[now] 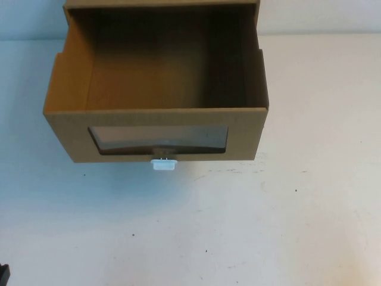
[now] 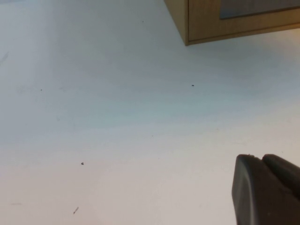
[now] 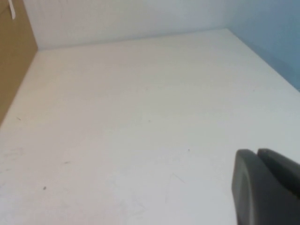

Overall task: Open the shoe box
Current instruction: 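Pull the top drawer of the cardboard box fully open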

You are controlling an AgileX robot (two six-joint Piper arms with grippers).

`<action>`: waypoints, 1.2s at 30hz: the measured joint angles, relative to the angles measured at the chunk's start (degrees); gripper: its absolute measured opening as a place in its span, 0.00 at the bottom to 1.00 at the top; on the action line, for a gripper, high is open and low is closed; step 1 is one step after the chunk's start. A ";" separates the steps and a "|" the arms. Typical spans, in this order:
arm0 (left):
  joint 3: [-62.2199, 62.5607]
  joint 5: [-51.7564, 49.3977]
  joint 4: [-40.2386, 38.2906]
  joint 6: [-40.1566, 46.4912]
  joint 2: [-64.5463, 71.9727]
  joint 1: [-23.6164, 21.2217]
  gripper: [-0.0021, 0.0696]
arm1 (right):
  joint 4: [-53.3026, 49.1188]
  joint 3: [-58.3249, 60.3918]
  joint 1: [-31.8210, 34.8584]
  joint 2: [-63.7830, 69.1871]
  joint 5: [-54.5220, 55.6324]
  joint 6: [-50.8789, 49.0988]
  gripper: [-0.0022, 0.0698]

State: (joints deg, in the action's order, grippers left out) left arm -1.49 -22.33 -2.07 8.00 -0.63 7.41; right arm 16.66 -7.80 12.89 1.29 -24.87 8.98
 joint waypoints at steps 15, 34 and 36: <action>0.00 0.00 0.00 0.00 0.00 0.00 0.02 | -7.03 9.00 -18.12 -0.13 3.13 -2.08 0.01; 0.00 -0.02 0.11 0.00 -0.01 0.00 0.02 | -10.13 9.11 -18.12 -1.74 1.90 -4.84 0.01; 0.00 -0.02 0.11 0.00 -0.01 0.00 0.02 | -10.13 9.11 -18.12 -1.74 2.91 -4.84 0.01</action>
State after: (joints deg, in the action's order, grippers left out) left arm -1.49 -22.36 -1.96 8.00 -0.64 7.41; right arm 6.53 1.31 -5.23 -0.45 -21.97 4.13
